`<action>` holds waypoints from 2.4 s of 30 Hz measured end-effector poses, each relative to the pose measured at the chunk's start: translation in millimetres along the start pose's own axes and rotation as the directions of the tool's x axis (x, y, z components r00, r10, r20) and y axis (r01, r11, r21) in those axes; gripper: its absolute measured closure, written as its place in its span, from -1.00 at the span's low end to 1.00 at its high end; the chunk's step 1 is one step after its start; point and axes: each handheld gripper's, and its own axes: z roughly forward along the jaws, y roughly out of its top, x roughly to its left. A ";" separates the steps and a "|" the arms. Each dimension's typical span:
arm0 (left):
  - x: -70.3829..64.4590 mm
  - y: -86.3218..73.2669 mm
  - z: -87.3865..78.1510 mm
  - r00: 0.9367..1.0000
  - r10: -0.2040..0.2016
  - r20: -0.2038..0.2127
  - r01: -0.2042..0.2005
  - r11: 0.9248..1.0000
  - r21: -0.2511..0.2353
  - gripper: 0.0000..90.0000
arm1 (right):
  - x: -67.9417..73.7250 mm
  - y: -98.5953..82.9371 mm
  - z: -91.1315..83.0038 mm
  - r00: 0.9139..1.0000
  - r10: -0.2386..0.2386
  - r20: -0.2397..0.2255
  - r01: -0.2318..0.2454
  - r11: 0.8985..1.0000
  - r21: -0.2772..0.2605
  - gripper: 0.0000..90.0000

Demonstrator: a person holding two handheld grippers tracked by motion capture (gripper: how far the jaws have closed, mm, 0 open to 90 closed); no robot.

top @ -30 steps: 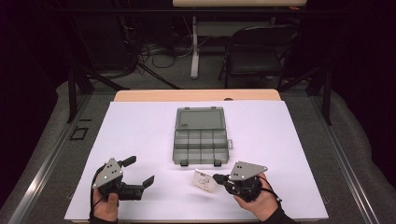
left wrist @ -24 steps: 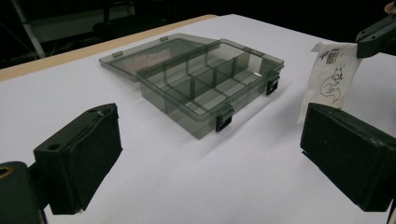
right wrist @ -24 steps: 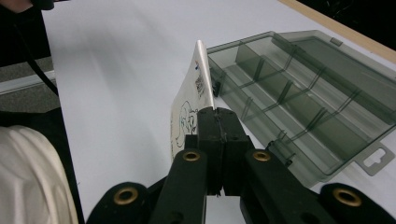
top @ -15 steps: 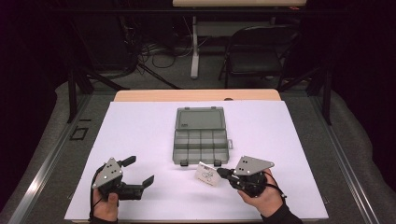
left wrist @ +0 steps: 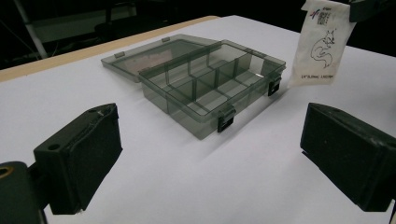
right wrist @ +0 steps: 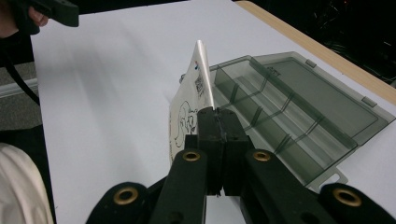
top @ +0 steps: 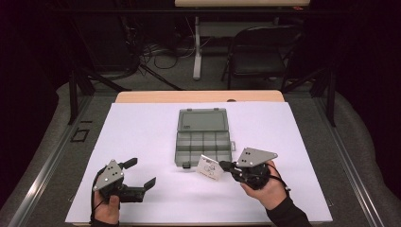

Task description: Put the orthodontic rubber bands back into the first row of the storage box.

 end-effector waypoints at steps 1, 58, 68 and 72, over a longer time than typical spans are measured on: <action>0.1 0.0 -0.1 1.000 0.000 0.000 0.000 1.000 -0.002 -0.88 | -2.1 2.6 1.4 1.000 0.000 -0.002 0.000 1.000 -0.003 1.00; 3.9 -1.5 1.1 1.000 -0.031 -0.003 0.031 1.000 0.002 -0.88 | -95.5 73.8 81.0 0.997 -0.022 0.070 0.013 0.992 0.128 1.00; 3.4 -1.2 -0.4 1.000 -0.019 -0.004 0.019 1.000 0.004 -0.88 | -96.7 67.0 97.7 0.997 -0.031 0.066 0.020 0.987 0.162 1.00; 3.5 -1.3 -0.8 1.000 -0.019 -0.003 0.019 1.000 0.002 -0.88 | -96.6 64.2 103.6 0.997 -0.036 0.064 0.024 0.985 0.174 1.00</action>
